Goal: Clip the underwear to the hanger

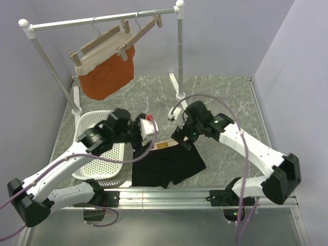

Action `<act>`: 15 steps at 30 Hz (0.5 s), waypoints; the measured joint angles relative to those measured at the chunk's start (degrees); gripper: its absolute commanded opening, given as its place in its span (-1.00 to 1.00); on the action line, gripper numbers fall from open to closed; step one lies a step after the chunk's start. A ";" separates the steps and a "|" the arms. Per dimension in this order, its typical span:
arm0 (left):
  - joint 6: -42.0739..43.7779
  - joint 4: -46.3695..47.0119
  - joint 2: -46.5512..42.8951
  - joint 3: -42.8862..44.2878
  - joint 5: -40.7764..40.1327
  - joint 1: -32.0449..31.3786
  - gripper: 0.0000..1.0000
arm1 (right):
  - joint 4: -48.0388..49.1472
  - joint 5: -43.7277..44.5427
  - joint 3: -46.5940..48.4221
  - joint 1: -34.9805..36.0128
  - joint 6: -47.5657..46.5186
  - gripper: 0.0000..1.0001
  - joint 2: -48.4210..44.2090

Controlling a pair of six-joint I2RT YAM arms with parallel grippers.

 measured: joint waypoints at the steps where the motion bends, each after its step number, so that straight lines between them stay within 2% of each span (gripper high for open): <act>1: -3.04 1.68 -1.09 2.03 0.31 1.07 0.79 | 1.03 0.46 1.01 -0.39 0.87 1.00 -1.57; 4: -11.54 5.05 -2.16 8.15 1.66 6.73 0.92 | 3.43 1.92 4.76 -2.73 4.07 1.00 -5.35; 6: -18.82 5.99 -0.42 15.02 2.21 12.70 0.96 | 4.20 1.66 7.63 -5.38 6.36 1.00 -6.05; 9: -25.66 4.76 6.60 28.72 2.69 19.06 0.88 | 5.42 -0.31 11.52 -11.08 9.66 1.00 -5.77; 11: -27.21 3.45 13.44 40.24 2.25 21.49 0.87 | 5.70 -1.33 13.03 -14.27 11.19 1.00 -5.53; 15: -26.84 -0.33 24.22 59.36 -2.25 22.05 0.79 | 5.68 -3.19 13.66 -17.16 13.31 1.00 -5.49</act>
